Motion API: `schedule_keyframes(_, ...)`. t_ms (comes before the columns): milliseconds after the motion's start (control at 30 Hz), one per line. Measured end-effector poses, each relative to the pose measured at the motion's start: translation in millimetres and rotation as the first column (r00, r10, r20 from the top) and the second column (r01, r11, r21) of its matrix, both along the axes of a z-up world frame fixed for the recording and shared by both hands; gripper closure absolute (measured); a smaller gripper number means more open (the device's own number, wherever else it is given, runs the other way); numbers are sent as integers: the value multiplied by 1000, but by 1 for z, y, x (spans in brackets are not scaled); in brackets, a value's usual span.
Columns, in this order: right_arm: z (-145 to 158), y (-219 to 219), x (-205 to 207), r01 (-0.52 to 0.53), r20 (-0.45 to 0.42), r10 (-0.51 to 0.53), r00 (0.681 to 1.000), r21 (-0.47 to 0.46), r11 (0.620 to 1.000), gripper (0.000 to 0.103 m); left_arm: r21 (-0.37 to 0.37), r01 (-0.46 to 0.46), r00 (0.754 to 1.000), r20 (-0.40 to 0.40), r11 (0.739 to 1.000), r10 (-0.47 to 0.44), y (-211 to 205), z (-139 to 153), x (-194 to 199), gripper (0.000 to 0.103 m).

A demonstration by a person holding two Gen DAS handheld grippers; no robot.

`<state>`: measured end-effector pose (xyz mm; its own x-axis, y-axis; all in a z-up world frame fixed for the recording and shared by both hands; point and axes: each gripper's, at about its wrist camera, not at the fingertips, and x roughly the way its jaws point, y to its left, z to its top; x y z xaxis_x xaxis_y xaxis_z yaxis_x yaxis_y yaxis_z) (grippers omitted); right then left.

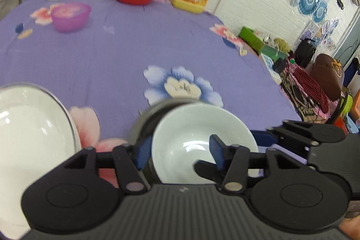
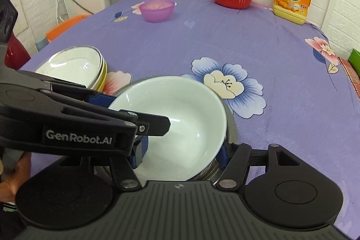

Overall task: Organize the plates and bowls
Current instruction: 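Carry the white bowl with both tools and lower it into the steel bowl, then release the white bowl and reach both tools to the pink plastic bowl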

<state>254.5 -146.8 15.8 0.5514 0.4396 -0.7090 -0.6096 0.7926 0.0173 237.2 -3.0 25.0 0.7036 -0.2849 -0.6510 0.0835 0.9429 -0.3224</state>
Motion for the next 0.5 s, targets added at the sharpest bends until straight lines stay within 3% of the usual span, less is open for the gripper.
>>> schedule_keyframes(233, 35, -18, -4, 44, 131, -45, 990, 16, 999, 0, -13, -35, 993, 112, 999, 37, 23, 41, 4, 42)
schedule_keyframes(500, 39, -13, 24, 50, 102, -55, 993, 51, 997, 0, 11, -139, 984, 114, 990, 137, 75, 44, 17, 39)
